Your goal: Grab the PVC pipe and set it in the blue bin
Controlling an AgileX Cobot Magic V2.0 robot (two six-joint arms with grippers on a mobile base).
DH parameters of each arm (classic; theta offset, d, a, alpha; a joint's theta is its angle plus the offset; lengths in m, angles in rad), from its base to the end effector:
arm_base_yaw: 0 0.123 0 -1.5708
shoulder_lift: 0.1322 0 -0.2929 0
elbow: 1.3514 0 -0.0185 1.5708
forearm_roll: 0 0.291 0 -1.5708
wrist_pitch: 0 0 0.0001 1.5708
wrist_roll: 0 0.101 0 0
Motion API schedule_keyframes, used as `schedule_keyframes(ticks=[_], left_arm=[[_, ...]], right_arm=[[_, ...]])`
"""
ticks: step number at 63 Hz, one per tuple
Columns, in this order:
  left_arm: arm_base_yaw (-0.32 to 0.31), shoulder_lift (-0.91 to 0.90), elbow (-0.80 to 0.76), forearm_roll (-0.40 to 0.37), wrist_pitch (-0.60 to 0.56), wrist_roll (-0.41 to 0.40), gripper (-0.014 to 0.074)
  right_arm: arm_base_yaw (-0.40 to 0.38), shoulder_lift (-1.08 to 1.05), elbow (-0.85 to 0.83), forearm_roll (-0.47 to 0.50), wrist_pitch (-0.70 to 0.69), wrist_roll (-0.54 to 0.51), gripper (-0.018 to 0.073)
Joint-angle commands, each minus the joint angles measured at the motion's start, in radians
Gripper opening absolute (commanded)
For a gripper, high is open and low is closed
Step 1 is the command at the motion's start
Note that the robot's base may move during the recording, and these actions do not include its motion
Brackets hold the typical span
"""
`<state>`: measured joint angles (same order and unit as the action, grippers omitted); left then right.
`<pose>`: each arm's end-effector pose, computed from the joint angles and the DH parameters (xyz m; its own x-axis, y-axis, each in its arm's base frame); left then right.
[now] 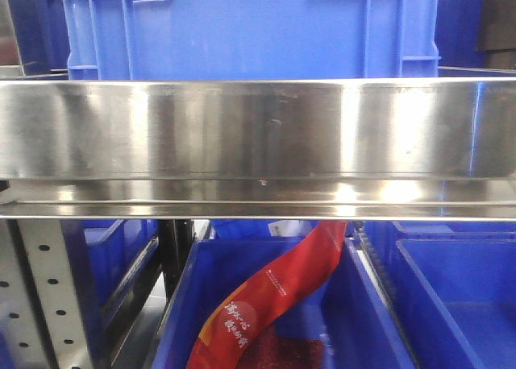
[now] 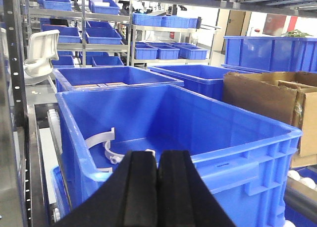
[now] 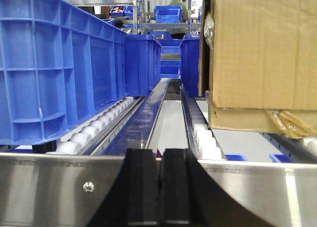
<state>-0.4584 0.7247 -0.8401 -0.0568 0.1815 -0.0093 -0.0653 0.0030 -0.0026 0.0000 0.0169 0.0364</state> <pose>0.1704 -0.0852 0.4231 -0.0103 -0.0675 -0.9977 0.4520 0.8897 -0.0649 0.0986 -0.0065 0.2131 0.0720 0.0318 -0.9969 0.0627 0.9974 0.0363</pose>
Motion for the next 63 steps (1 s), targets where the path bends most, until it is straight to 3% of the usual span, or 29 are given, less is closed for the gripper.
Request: schedule_keyframes(ticks=[1,63], left_arm=[[-0.004,-0.005,0.001,0.001,-0.021,-0.001,-0.0111],[-0.004,-0.005,0.001,0.001,-0.021,-0.001,-0.0111]], right_arm=[[-0.004,-0.003,0.003,0.026,-0.028,-0.036,-0.0168],[-0.004,-0.003,0.003,0.022,0.001,-0.004,-0.0168]])
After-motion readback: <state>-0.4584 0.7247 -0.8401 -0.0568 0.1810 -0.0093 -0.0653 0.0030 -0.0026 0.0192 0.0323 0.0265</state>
